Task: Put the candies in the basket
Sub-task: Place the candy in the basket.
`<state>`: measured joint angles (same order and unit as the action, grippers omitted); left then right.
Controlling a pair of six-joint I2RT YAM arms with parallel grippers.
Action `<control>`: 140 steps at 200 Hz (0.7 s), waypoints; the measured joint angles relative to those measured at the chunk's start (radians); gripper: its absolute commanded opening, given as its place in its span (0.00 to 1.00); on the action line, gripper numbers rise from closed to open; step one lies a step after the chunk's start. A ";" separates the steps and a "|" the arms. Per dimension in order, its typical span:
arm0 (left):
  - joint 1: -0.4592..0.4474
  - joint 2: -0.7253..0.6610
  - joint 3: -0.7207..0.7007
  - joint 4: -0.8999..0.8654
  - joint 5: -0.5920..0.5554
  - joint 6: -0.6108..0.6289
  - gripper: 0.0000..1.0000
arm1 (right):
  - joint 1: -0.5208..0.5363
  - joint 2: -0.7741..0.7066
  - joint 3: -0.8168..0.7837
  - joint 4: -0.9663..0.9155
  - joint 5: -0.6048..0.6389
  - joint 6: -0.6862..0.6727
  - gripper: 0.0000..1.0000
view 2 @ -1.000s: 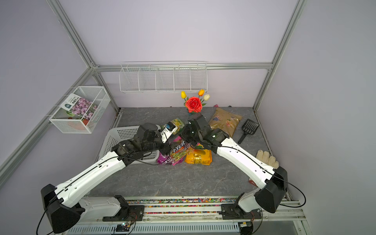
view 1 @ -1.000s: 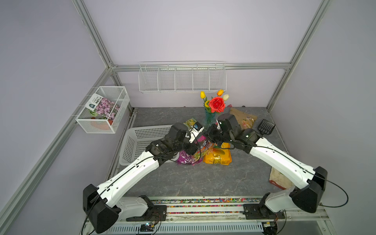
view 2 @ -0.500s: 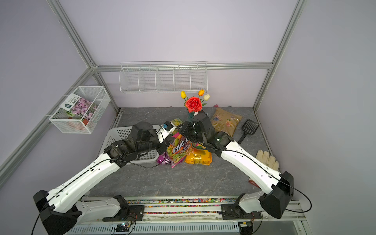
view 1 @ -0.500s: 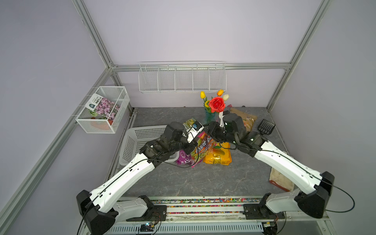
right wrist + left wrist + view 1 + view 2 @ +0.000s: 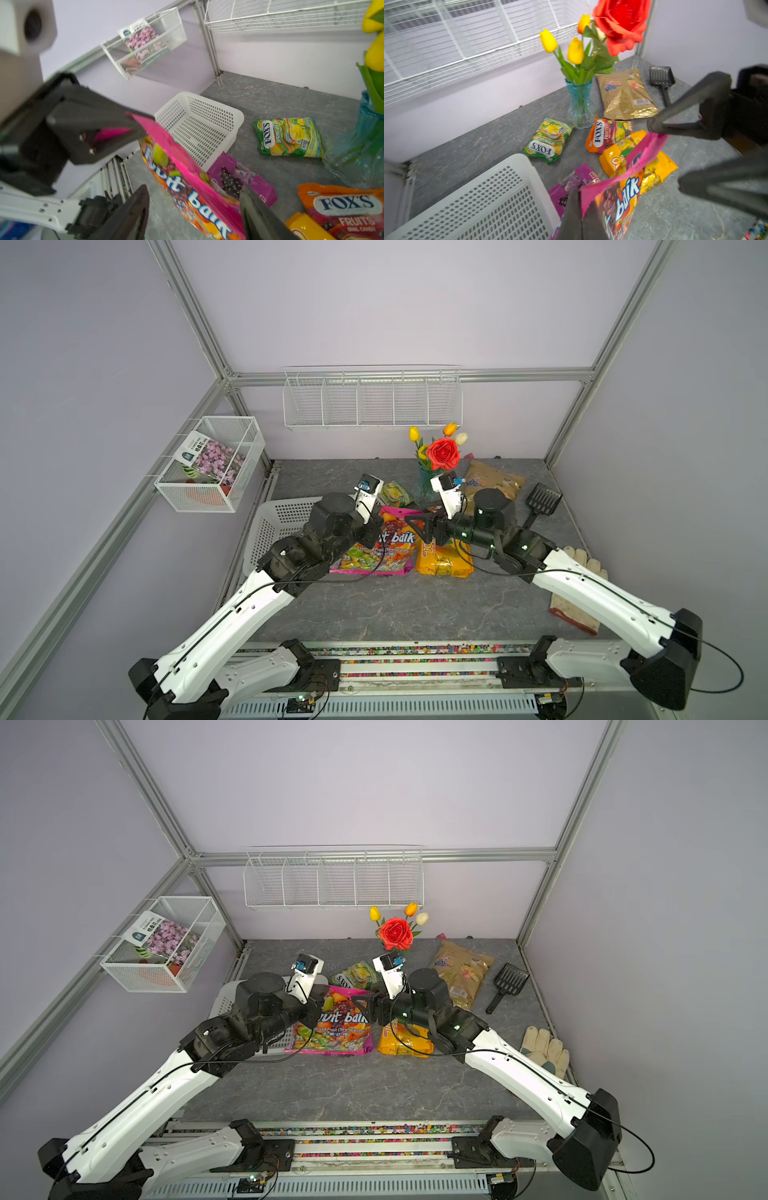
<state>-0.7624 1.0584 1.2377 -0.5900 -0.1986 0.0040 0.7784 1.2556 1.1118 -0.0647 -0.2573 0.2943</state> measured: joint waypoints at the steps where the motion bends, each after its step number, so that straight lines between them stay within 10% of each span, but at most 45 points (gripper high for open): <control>1: 0.002 0.000 0.001 -0.001 0.000 -0.002 0.00 | 0.001 0.002 0.000 0.000 0.000 -0.002 0.77; 140: 0.303 -0.003 0.045 -0.051 -0.141 -0.303 0.00 | 0.040 0.195 0.056 -0.032 -0.007 -0.103 0.87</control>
<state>-0.4591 1.0557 1.2831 -0.6415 -0.3397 -0.2993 0.8188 1.4506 1.1675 -0.0967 -0.2646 0.1913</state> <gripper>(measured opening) 0.046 0.868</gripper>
